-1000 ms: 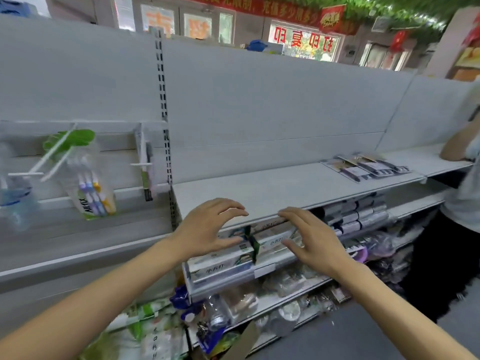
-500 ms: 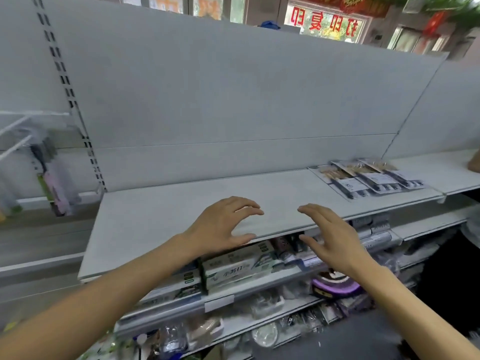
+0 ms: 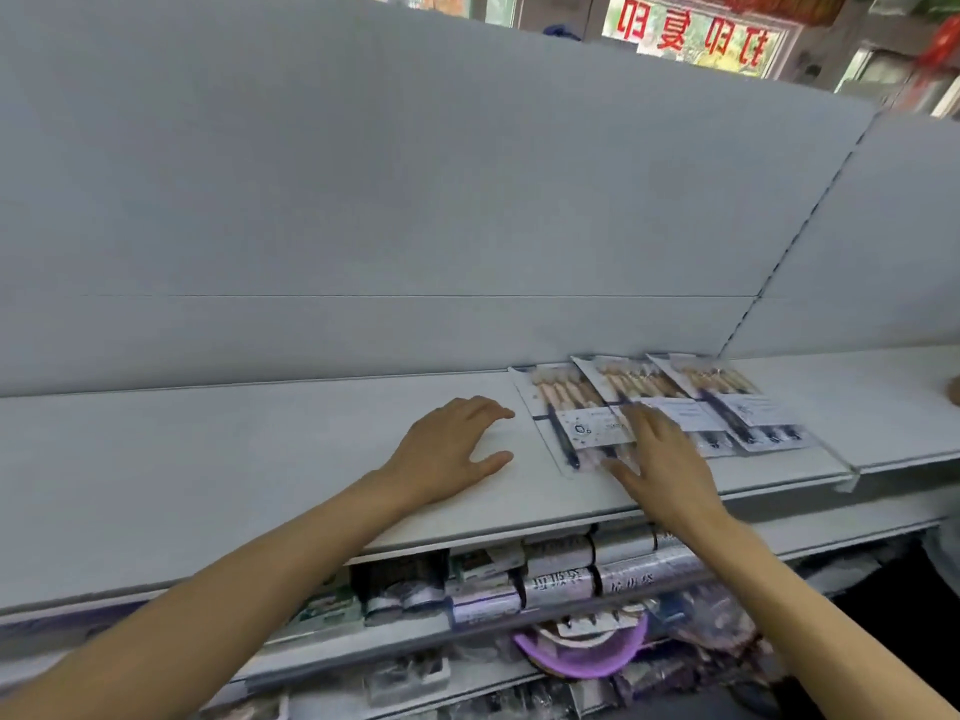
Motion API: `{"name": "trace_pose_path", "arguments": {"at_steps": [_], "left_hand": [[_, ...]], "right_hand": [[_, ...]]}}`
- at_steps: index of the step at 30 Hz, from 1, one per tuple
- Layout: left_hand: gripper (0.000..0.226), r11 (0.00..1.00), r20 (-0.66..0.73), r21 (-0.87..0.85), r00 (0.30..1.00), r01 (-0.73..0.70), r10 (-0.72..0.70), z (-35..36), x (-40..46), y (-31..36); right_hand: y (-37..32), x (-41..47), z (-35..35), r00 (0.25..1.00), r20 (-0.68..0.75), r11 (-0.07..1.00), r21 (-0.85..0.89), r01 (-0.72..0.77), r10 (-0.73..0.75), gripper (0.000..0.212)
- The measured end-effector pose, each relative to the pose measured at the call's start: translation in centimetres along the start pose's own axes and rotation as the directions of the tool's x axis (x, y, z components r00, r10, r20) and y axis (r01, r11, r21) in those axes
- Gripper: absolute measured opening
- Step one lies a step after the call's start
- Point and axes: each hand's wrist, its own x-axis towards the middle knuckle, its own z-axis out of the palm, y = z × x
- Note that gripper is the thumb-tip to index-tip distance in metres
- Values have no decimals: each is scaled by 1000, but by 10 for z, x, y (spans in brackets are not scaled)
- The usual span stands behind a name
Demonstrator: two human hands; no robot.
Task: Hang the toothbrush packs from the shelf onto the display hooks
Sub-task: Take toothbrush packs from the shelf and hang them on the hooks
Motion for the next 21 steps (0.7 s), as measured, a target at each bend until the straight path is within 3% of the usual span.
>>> {"name": "trace_pose_path", "arguments": {"at_steps": [6, 10, 12, 15, 21], "left_hand": [[79, 951, 103, -75, 951, 300, -292, 42, 75, 21], [73, 976, 215, 47, 952, 213, -219, 63, 84, 19], [74, 972, 207, 93, 950, 217, -232, 64, 79, 15], [76, 963, 187, 155, 951, 220, -248, 57, 70, 12], [75, 947, 148, 227, 953, 227, -264, 35, 40, 7]], "right_hand": [[53, 32, 11, 987, 161, 999, -34, -6, 12, 88], [57, 42, 12, 989, 80, 972, -190, 140, -127, 67], [53, 43, 13, 980, 77, 946, -259, 197, -184, 55], [38, 36, 20, 953, -61, 922, -278, 268, -296, 43], [-15, 11, 24, 922, -88, 917, -173, 359, -378, 56]]}}
